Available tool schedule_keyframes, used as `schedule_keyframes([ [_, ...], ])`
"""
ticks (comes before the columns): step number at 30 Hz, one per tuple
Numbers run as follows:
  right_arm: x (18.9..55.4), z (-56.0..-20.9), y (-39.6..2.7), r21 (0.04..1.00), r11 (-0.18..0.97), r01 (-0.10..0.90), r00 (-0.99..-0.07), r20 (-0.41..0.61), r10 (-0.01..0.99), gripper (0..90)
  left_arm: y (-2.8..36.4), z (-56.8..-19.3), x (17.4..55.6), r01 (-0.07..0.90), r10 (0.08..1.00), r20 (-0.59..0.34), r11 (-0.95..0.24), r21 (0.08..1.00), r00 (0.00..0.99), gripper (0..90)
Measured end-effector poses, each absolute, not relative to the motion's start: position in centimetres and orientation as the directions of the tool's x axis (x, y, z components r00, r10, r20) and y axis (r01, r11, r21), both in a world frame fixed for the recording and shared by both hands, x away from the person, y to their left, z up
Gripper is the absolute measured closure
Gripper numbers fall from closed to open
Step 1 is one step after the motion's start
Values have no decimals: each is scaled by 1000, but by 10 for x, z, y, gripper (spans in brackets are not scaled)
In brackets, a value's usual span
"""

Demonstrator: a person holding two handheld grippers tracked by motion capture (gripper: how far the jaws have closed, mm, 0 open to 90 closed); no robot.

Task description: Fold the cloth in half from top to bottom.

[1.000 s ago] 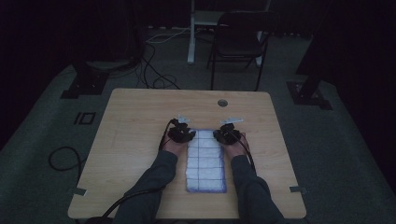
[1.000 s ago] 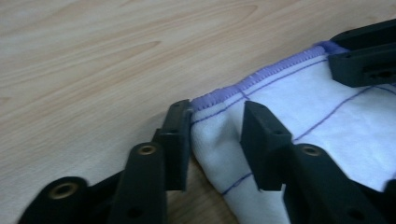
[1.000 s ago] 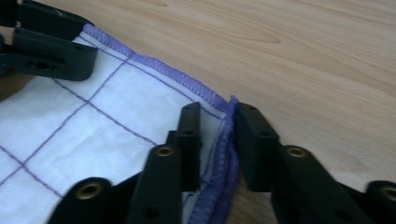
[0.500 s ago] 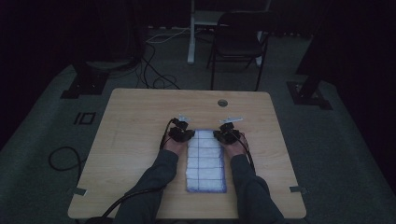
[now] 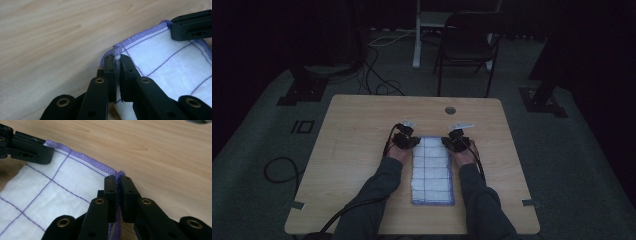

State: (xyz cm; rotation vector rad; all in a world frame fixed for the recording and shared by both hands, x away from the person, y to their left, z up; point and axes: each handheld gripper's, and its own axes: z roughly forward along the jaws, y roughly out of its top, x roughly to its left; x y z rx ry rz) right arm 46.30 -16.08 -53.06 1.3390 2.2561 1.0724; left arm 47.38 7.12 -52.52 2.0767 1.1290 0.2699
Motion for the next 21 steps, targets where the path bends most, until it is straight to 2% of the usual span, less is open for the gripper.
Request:
schedule_keyframes([
  [21, 456, -491, -171, 802, 258, 539, -528, 82, 845, 859, 68, -481, 468, 522, 775, -82, -339, 783, 626, 861],
])
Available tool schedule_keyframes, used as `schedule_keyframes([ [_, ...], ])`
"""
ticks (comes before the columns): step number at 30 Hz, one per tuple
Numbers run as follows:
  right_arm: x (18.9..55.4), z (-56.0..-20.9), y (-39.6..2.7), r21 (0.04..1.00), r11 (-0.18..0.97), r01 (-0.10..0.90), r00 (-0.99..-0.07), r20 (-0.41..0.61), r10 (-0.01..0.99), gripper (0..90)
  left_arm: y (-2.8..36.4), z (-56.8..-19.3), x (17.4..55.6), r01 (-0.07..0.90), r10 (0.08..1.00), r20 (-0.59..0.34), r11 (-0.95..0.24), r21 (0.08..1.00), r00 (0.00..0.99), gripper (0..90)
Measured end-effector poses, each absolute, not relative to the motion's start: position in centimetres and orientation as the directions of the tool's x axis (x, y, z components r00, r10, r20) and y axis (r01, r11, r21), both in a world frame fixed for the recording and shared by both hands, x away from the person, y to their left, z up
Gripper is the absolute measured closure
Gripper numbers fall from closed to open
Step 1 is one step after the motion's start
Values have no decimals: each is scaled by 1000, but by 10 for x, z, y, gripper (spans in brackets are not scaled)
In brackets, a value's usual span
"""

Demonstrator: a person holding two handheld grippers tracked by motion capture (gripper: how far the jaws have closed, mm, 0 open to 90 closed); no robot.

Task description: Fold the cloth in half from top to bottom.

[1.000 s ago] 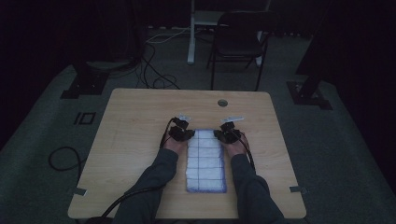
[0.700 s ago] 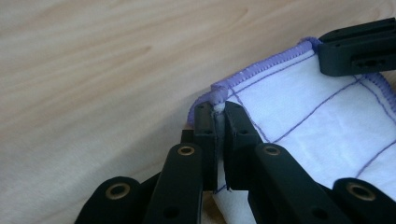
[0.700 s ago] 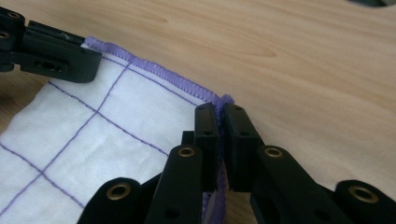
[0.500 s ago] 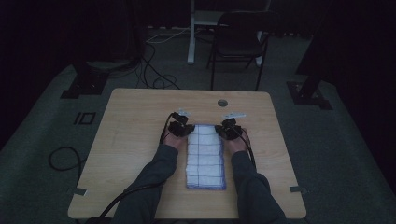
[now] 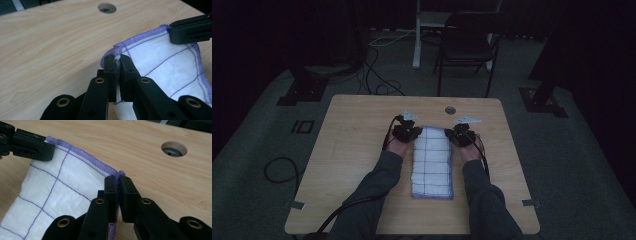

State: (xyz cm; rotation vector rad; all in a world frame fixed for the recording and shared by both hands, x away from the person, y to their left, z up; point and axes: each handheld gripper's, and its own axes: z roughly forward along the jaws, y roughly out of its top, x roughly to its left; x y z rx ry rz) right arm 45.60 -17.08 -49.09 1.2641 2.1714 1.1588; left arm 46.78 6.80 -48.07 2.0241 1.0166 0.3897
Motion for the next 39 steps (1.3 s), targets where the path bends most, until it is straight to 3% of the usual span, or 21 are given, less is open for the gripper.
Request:
schedule_keyframes([
  [39, 398, -470, -173, 859, 300, 415, -619, 25, 785, 858, 83, -460, 408, 412, 737, -39, -333, 848, 675, 858],
])
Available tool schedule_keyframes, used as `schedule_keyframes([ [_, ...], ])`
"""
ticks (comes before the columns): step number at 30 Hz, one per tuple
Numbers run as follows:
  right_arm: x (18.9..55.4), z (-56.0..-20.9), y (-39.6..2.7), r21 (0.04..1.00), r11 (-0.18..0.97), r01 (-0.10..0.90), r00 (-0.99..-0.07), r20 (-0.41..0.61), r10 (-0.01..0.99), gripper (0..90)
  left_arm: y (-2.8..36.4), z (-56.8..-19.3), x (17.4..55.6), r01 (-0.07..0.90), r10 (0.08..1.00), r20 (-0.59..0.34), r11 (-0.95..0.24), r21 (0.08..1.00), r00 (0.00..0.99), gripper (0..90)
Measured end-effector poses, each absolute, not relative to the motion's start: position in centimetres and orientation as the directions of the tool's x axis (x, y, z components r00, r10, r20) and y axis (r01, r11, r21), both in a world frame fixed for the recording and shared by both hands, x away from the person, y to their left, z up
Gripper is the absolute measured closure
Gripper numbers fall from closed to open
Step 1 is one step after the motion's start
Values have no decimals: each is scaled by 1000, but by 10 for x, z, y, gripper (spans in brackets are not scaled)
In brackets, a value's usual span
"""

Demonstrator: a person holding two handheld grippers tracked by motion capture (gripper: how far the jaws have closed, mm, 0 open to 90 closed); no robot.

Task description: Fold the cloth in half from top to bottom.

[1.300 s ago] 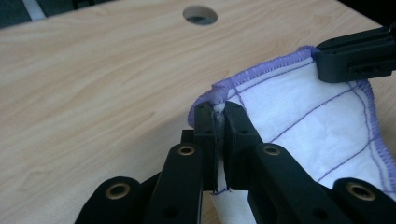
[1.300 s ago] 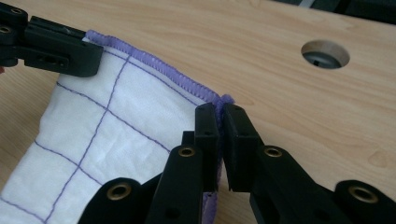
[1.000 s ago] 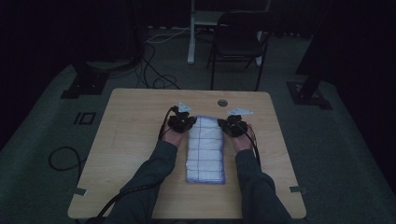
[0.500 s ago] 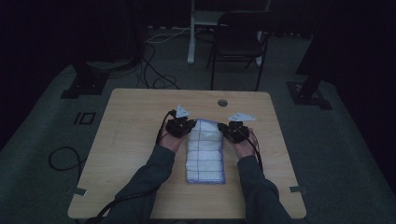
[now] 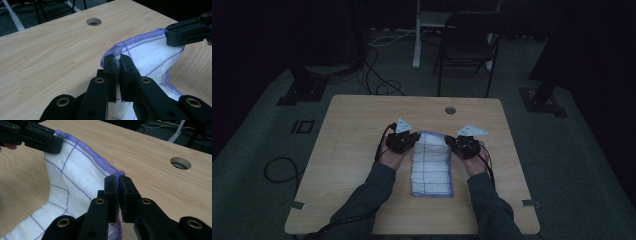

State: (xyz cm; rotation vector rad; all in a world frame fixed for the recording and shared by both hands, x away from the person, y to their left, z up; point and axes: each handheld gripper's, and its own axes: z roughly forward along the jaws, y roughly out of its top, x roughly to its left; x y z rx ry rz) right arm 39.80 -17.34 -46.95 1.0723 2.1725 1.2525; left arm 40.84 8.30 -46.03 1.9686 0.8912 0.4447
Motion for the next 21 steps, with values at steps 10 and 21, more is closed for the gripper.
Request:
schedule_keyframes([
  [10, 385, -469, -172, 864, 302, 403, -634, 26, 773, 857, 88, -462, 394, 406, 733, -48, -320, 856, 678, 857],
  [21, 375, -473, -173, 867, 302, 397, -643, 27, 765, 857, 90, -465, 385, 408, 728, -52, -321, 855, 683, 856],
])
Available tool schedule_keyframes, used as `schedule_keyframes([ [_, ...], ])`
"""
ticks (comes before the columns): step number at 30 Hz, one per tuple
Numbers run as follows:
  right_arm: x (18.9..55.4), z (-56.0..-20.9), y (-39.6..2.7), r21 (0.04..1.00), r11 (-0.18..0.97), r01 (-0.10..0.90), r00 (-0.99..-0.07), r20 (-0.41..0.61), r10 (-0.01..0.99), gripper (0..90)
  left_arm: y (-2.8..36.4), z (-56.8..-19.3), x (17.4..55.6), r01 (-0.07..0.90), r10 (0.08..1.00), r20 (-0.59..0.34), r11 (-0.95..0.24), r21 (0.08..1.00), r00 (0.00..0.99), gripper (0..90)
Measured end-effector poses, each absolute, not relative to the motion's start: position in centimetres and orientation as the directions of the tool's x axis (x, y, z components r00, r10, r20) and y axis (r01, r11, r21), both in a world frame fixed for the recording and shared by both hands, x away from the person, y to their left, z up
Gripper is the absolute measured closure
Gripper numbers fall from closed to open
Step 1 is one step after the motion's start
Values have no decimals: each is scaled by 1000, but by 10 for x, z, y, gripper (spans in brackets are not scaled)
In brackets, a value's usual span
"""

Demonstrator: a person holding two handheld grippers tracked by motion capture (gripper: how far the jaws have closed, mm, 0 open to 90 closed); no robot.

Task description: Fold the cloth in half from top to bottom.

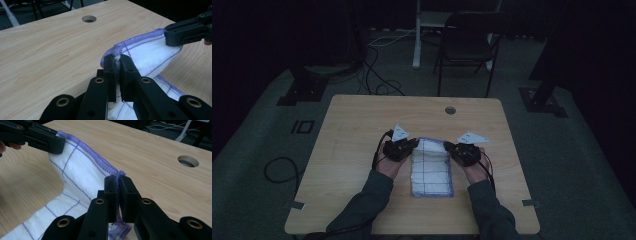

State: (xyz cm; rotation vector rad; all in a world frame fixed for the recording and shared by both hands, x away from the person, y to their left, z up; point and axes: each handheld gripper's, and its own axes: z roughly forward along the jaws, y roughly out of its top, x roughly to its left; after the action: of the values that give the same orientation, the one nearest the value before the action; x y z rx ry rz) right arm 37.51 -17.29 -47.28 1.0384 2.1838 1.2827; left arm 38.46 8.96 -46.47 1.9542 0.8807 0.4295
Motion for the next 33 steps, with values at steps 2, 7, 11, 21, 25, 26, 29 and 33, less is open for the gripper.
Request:
schedule_keyframes([
  [2, 373, -473, -173, 868, 303, 394, -645, 26, 764, 857, 90, -465, 382, 408, 728, -55, -318, 856, 684, 855],
  [7, 368, -473, -174, 867, 307, 391, -648, 23, 761, 856, 91, -466, 376, 409, 722, -59, -320, 855, 689, 855],
  [11, 364, -476, -174, 868, 311, 388, -652, 20, 758, 855, 92, -468, 372, 410, 719, -64, -319, 854, 692, 855],
  [21, 352, -482, -176, 870, 293, 396, -651, 42, 758, 855, 93, -472, 361, 412, 710, -70, -322, 853, 701, 853],
  [25, 348, -487, -177, 871, 280, 403, -648, 56, 759, 855, 93, -473, 356, 410, 704, -71, -327, 852, 707, 853],
  [26, 347, -488, -177, 872, 278, 403, -649, 58, 759, 855, 93, -474, 355, 410, 704, -73, -324, 852, 707, 853],
  [29, 344, -489, -177, 870, 280, 405, -651, 60, 757, 855, 94, -476, 351, 412, 703, -76, -322, 852, 707, 852],
  [33, 340, -490, -177, 871, 280, 403, -654, 60, 754, 855, 94, -478, 346, 415, 702, -82, -319, 852, 708, 852],
])
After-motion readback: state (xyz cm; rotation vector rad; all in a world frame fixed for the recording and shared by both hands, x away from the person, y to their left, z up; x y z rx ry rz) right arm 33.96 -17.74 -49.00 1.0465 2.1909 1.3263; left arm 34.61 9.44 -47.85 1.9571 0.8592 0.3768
